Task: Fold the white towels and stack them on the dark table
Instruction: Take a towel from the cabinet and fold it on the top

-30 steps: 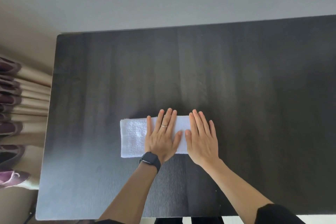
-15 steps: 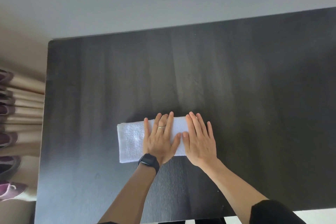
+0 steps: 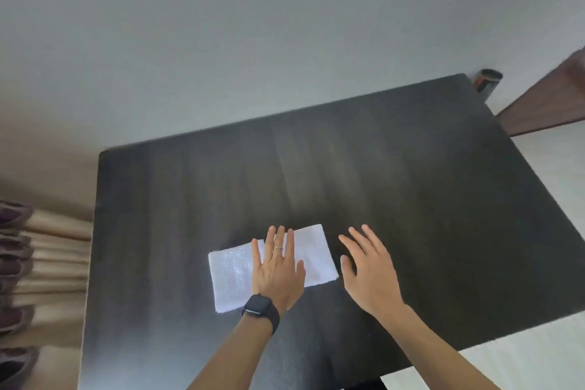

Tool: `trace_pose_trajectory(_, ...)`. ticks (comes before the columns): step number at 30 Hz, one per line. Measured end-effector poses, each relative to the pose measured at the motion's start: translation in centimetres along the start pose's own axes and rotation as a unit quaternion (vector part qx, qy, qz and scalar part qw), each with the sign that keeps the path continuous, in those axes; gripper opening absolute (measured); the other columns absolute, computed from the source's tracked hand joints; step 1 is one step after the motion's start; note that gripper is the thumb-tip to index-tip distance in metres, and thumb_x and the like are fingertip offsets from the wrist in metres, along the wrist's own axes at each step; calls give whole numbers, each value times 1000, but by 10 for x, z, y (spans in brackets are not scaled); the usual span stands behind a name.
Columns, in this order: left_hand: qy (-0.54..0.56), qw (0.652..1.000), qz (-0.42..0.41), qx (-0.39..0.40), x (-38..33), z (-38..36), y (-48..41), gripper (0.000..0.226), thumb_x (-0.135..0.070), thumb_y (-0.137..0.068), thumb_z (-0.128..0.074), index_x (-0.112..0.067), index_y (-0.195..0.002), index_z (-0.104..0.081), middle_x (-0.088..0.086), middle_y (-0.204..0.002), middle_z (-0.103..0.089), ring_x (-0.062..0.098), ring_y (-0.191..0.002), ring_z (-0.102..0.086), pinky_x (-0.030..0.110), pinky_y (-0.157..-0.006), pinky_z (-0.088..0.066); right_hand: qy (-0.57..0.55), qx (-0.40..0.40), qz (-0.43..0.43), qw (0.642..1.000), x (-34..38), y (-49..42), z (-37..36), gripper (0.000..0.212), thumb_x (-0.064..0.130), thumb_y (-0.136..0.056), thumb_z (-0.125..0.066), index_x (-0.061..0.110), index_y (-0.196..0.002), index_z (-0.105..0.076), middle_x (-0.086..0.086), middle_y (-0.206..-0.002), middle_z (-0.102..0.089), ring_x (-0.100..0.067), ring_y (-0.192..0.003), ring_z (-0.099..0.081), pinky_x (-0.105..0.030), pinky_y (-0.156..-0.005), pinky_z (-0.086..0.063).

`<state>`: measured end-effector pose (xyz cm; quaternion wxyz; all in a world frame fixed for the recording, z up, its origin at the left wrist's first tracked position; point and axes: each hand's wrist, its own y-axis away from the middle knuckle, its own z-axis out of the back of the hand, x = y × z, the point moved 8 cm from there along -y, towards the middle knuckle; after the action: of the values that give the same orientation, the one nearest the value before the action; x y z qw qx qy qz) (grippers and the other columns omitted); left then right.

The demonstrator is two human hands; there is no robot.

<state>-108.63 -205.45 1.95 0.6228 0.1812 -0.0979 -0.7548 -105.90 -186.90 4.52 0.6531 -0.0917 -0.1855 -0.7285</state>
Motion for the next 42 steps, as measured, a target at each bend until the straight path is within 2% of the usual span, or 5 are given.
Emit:
trace_pose_trajectory(3,10,998,-40,48,-36,20,16,64,-42,-101,-32,-26,-158,-8,3,-166,-9,25,-153,4,54,-121,7,-76,-57,-44,995,-24,31,55,35,32,-97,-52,26,-129,-65,8,-139,-58,-13,-141,-37,-38,-115,-36)
trace_pose_trajectory(9,44,978,-200,47,-168,79,38,52,-35,-100,-40,-29,-151,-32,-4,-151,-42,21,-145,-26,43,-120,-17,-90,-145,-132,976,-90,105,169,29,35,-95,-58,33,-123,-67,14,-138,-57,-10,-138,-40,-31,-114,-32)
trace_pose_trajectory(18,75,877,-473,-45,-476,176,160,45,-34,-98,-47,-27,-143,-47,2,-139,-54,24,-124,-52,39,-106,-42,-39,-372,-283,883,-231,331,346,29,38,-97,-56,33,-123,-68,11,-137,-58,-13,-139,-37,-30,-115,-29)
trace_pose_trajectory(29,128,721,-679,-49,-745,149,442,45,-28,-95,-54,-23,-140,-51,5,-140,-54,25,-124,-52,35,-101,-44,60,-517,-427,740,-355,675,428,32,43,-94,-51,31,-117,-71,7,-127,-65,-21,-132,-45,-42,-102,-47)
trace_pose_trajectory(42,134,642,-754,38,-956,50,599,47,-29,-97,-52,-29,-144,-45,-2,-147,-48,19,-134,-45,33,-110,-38,120,-540,-536,638,-480,883,468,35,46,-93,-46,34,-117,-69,13,-124,-65,-22,-123,-50,-42,-96,-46)
